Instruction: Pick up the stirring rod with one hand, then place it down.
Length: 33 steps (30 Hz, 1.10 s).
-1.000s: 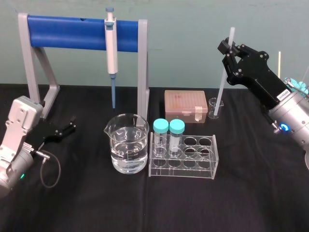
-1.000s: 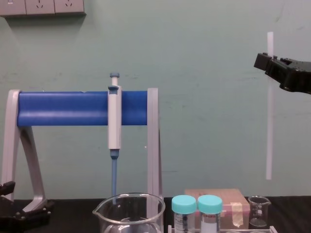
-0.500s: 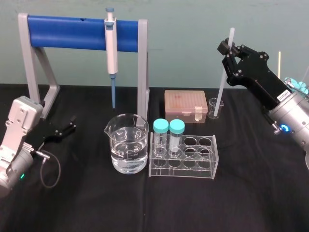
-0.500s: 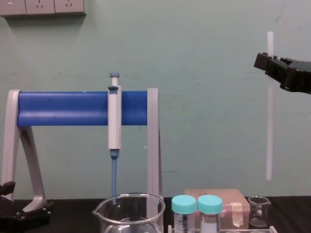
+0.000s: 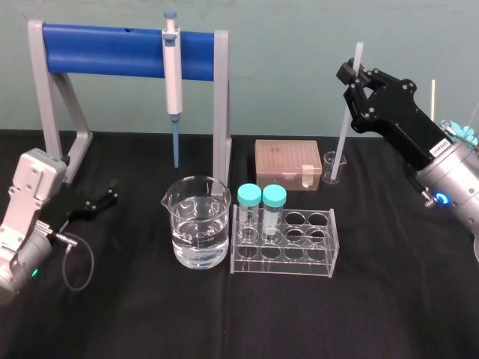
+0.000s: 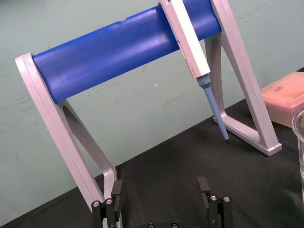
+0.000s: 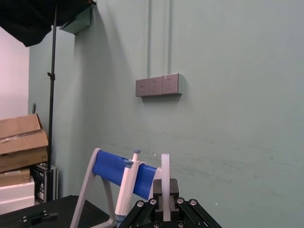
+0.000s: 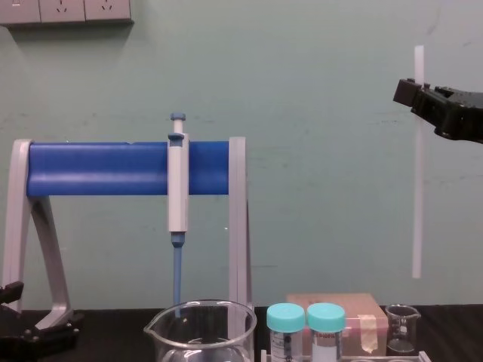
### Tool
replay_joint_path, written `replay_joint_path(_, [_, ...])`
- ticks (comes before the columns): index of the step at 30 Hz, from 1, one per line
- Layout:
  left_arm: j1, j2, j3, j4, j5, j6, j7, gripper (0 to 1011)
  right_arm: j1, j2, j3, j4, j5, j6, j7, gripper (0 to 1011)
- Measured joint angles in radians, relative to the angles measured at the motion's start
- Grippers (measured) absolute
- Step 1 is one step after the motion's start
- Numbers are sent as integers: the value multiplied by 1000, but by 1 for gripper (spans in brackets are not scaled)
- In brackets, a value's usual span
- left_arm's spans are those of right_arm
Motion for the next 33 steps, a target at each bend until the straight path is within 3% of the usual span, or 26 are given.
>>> replay_joint_path(18, [0, 0, 0, 0, 0, 0, 0, 1000, -3, 0, -4, -4, -4, 1, -3, 73])
replay_joint_path(33, [0, 0, 0, 0, 0, 0, 0, 1000, -2, -7, -49, 74, -50, 41, -13, 73])
